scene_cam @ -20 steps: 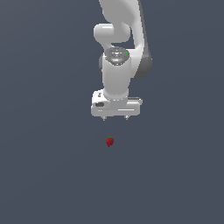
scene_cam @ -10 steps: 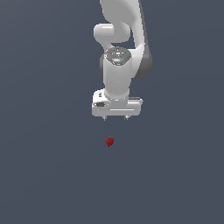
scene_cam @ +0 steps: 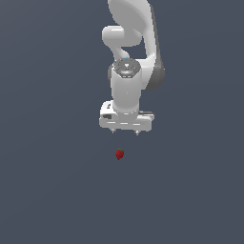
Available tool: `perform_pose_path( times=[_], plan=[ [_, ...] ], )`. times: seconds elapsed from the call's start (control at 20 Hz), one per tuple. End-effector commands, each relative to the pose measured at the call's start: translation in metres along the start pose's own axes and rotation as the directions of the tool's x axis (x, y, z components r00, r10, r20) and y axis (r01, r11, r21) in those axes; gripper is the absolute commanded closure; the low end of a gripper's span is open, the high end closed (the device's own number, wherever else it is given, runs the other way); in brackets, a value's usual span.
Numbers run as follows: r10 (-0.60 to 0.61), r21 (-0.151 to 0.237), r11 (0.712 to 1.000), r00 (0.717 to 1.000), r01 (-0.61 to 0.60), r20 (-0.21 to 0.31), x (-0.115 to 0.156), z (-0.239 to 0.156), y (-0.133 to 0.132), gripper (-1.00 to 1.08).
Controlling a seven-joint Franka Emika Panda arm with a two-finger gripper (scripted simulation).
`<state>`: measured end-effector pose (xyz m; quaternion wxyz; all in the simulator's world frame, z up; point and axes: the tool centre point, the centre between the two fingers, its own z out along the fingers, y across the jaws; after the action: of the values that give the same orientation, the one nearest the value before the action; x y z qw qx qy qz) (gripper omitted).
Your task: Pick up the object and move it to a goal position.
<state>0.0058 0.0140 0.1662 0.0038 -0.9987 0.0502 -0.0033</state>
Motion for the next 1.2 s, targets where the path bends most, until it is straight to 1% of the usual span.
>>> perform_pose_path(
  times=[0.0, 0.25, 0.45, 0.65, 0.85, 1.15],
  plan=[
    [0.05, 0.001, 0.999, 0.999, -0.05, 0.001, 0.003, 0.006, 0.001, -0.92],
    [0.179, 0.003, 0.984, 0.984, -0.179, 0.004, 0.01, 0.022, 0.004, -0.92],
    [0.295, 0.003, 0.956, 0.956, -0.295, 0.006, 0.016, 0.036, 0.007, -0.92],
    [0.406, 0.001, 0.914, 0.914, -0.406, 0.007, 0.021, 0.051, 0.011, -0.92],
    [0.506, -0.002, 0.862, 0.862, -0.506, 0.006, 0.026, 0.066, 0.014, -0.92],
    [0.61, -0.007, 0.792, 0.792, -0.61, 0.003, 0.032, 0.082, 0.019, -0.92]
  ],
)
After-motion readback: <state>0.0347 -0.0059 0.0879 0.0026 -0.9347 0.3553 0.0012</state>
